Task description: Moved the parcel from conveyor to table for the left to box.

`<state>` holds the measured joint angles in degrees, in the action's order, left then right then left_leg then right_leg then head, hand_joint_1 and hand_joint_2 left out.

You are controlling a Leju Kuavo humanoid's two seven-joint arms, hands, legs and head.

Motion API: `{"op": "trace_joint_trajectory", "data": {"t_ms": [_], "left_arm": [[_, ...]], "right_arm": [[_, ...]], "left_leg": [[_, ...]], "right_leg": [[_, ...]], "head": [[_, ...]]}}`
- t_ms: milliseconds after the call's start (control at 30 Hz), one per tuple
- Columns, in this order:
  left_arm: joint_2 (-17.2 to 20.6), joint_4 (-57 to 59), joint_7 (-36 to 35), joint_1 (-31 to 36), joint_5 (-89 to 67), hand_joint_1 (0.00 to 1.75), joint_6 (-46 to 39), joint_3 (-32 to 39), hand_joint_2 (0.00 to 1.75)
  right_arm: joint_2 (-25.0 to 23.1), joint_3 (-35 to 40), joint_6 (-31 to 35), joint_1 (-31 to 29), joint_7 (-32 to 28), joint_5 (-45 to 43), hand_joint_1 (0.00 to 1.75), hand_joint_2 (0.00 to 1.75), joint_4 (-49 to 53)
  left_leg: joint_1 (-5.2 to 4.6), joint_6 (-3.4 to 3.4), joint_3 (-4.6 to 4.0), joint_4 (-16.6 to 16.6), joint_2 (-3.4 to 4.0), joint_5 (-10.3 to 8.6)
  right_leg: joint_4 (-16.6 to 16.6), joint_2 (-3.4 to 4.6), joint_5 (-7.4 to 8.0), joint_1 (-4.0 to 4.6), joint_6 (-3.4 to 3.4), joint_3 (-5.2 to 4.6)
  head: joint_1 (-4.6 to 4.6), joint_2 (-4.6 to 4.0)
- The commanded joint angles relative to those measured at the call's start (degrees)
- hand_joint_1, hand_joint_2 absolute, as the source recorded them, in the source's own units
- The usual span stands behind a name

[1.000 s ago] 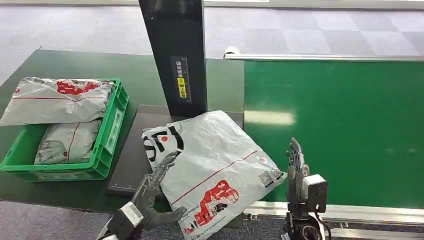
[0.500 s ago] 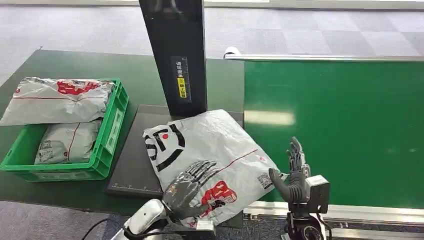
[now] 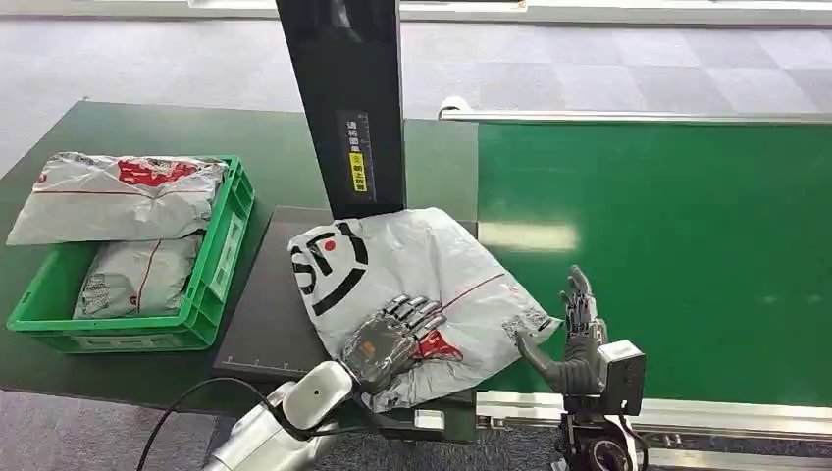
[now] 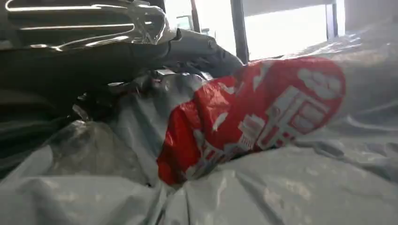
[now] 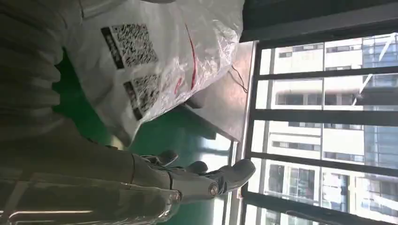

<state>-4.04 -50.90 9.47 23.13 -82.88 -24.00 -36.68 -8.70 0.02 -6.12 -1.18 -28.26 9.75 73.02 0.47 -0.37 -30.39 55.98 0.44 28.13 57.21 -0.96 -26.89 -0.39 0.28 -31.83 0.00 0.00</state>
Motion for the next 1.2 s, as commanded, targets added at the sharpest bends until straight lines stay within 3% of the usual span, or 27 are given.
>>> {"op": "trace_joint_trajectory", "data": {"t_ms": [33, 300, 333, 400, 600, 733, 767, 867, 967, 1033, 1133, 1167, 1200], "left_arm": [[0.45, 7.97, 0.47, 2.00, 0.38, 1.52, 1.05, 0.71, 1.75], [0.45, 7.97, 0.47, 2.00, 0.38, 1.52, 1.05, 0.71, 1.75], [0.45, 7.97, 0.47, 2.00, 0.38, 1.75, 1.05, 0.71, 1.75], [-0.05, 5.50, 7.79, 0.76, 9.09, 1.75, 3.99, 3.73, 1.75], [3.98, -5.72, 12.08, -1.78, 18.69, 1.75, 12.50, 3.48, 1.75], [5.54, -8.36, 12.87, -1.82, 22.25, 1.75, 13.78, 3.03, 1.75], [5.47, -11.58, 16.33, -2.94, 29.65, 1.75, 14.20, 5.33, 1.75], [9.45, -24.33, 18.51, -4.72, 41.50, 1.75, 17.89, 9.56, 1.75], [14.03, -38.12, 18.73, -6.44, 46.64, 1.75, 17.76, 18.06, 1.75], [14.32, -41.20, 18.71, -7.06, 45.38, 1.75, 14.99, 22.07, 1.75], [14.57, -49.77, 19.34, -8.46, 43.94, 1.75, 12.01, 33.82, 1.75], [13.79, -51.91, 20.34, -7.92, 42.52, 1.75, 7.57, 38.02, 1.75], [14.34, -53.40, 20.17, -7.63, 43.33, 1.75, 9.05, 39.91, 1.75]], "right_arm": [[-0.27, -1.27, -0.15, -1.21, 0.31, -0.08, 0.00, 1.75, -1.18], [-0.27, -1.27, -0.15, -1.21, 0.31, -0.08, 0.00, 1.75, -1.18], [-0.27, -1.27, -0.15, -1.21, 0.31, -0.08, 0.00, 1.75, -1.18], [-0.13, -1.37, -0.04, -1.21, 0.43, -0.01, 0.00, 1.75, -1.27], [-0.51, -2.62, 0.45, -0.81, 0.46, -0.05, 0.00, 1.75, -0.71], [-0.61, -3.85, 0.76, -0.58, 0.50, -0.05, 0.00, 1.75, 0.71], [-0.59, -4.40, 0.85, -0.25, 0.72, -0.02, 0.00, 1.75, 1.40], [-0.42, -5.25, 1.00, 0.90, 0.76, 0.03, 0.00, 1.75, 2.09], [-0.33, -6.47, 1.24, 2.40, 0.30, -0.45, 0.00, 1.75, 2.88], [-0.39, -6.98, 1.41, 2.92, 0.14, -0.70, 0.00, 1.75, 3.31], [-0.40, -8.25, 1.84, 4.95, -0.42, -0.96, 0.00, 1.75, 4.65], [-0.35, -8.36, 1.78, 5.17, -0.69, -0.99, 0.00, 1.75, 4.43], [-0.38, -8.41, 1.74, 5.17, -0.84, -0.99, 0.00, 1.75, 4.07]], "left_leg": [[-0.01, 0.01, -0.18, -0.05, 0.04, -0.12], [-0.02, -0.02, 0.02, -0.05, 0.07, -0.07], [-0.02, -0.02, -0.09, -0.10, 0.12, -0.12], [-0.01, -0.03, 0.01, -0.05, 0.08, -0.07], [-0.02, -0.02, -0.15, -0.10, 0.13, -0.12], [-0.02, -0.02, -0.16, -0.04, 0.11, -0.07], [-0.01, -0.03, -0.15, -0.04, 0.07, -0.06], [0.01, -0.04, -0.24, -0.02, 0.15, -0.05], [0.07, -0.07, -0.48, 0.09, 0.16, -0.03], [0.07, -0.08, -0.50, 0.07, 0.22, -0.02], [0.09, -0.07, -0.53, 0.08, 0.29, 0.00], [0.12, -0.06, -0.50, 0.07, 0.37, 0.02], [0.11, -0.05, -0.50, 0.08, 0.31, 0.00]], "right_leg": [[-0.05, 0.13, 0.15, -0.01, 0.00, -0.21], [-0.02, 0.13, 0.10, -0.01, -0.01, -0.07], [-0.07, 0.21, 0.18, -0.01, -0.01, -0.20], [-0.02, 0.13, 0.10, -0.01, -0.01, -0.10], [-0.07, 0.24, 0.18, -0.02, -0.01, -0.27], [0.00, 0.20, 0.11, -0.02, -0.01, -0.28], [0.00, 0.14, 0.09, -0.01, -0.01, -0.25], [0.01, 0.24, 0.12, 0.01, -0.02, -0.37], [0.09, 0.24, 0.10, 0.08, -0.05, -0.61], [0.10, 0.32, 0.11, 0.08, -0.06, -0.67], [0.12, 0.40, 0.11, 0.10, -0.05, -0.71], [0.11, 0.42, 0.09, 0.12, -0.05, -0.69], [0.11, 0.33, 0.07, 0.12, -0.04, -0.67]], "head": [[-0.02, 0.00], [0.00, 0.00], [0.00, 0.00], [0.00, 0.00], [0.00, 0.00], [-0.02, 0.00], [0.00, 0.00], [0.00, 0.00], [0.00, 0.00], [-0.02, 0.00], [-0.02, 0.00], [0.00, 0.00], [-0.02, 0.00]]}}
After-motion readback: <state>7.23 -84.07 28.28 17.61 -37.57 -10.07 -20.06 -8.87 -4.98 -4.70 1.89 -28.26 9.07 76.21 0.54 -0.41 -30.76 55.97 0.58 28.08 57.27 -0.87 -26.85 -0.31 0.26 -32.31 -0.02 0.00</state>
